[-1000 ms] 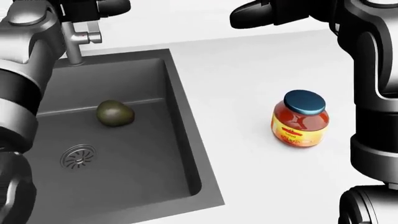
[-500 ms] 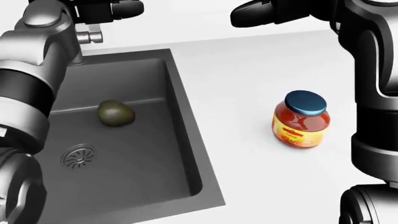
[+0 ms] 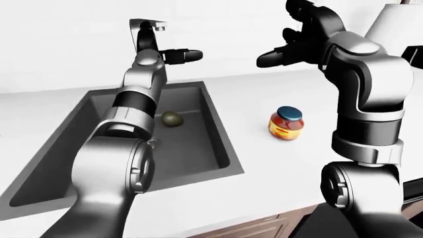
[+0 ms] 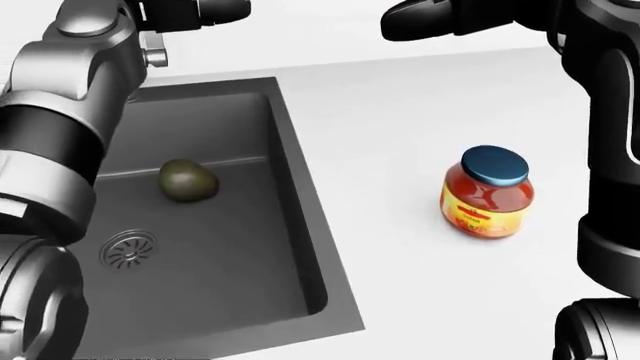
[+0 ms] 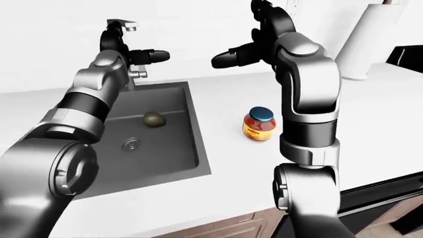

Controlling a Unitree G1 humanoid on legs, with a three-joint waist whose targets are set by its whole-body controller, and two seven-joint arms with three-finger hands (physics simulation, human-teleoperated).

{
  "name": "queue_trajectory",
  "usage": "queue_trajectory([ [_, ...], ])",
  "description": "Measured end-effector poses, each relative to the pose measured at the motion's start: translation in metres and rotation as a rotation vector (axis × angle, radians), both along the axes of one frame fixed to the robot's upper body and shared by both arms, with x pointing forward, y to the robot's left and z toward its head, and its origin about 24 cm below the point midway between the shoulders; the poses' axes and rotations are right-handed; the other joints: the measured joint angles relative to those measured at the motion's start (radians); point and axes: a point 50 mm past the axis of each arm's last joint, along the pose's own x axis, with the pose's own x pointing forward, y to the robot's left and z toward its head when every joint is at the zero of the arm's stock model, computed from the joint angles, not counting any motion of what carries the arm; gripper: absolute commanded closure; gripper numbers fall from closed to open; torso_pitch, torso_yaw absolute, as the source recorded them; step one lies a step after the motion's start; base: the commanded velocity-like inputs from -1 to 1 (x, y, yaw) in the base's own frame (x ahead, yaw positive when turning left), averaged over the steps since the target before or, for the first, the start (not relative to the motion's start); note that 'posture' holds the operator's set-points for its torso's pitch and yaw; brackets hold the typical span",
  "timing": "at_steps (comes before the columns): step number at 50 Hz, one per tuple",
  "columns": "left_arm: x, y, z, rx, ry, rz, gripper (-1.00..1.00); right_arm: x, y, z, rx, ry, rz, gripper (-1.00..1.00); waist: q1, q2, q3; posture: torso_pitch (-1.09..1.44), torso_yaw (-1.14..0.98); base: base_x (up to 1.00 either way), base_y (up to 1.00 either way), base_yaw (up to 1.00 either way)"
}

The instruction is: Turn the sink spout to the right.

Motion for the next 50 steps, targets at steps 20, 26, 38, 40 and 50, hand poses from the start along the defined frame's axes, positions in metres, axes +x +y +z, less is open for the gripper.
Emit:
queue_trajectory([
  [20, 0.000, -0.010, -0.002, 0.002, 0.001, -0.023, -1.00, 0.000, 0.000, 0.003, -0.001, -0.003, 0.003, -1.00, -0.002, -0.001, -0.001, -0.24, 0.00, 0.00, 0.00, 0.00],
  [26, 0.000, -0.015, 0.000, 0.003, 0.000, -0.031, -1.00, -0.001, 0.001, 0.004, -0.002, -0.006, 0.004, -1.00, 0.000, -0.003, 0.000, -0.24, 0.00, 0.00, 0.00, 0.00],
  [38, -0.001, -0.023, 0.005, 0.008, -0.007, -0.047, -1.00, -0.003, -0.001, 0.005, 0.000, -0.007, 0.000, -1.00, 0.000, -0.003, 0.002, -0.24, 0.00, 0.00, 0.00, 0.00],
  [40, -0.001, -0.025, 0.005, 0.010, -0.009, -0.049, -1.00, -0.003, 0.000, 0.005, -0.001, -0.009, 0.002, -1.00, 0.000, -0.003, 0.002, -0.24, 0.00, 0.00, 0.00, 0.00],
  [50, -0.001, -0.030, 0.006, 0.013, -0.008, -0.062, -1.00, -0.005, 0.000, 0.006, 0.002, -0.014, 0.005, -1.00, 0.000, -0.004, 0.003, -0.24, 0.00, 0.00, 0.00, 0.00],
])
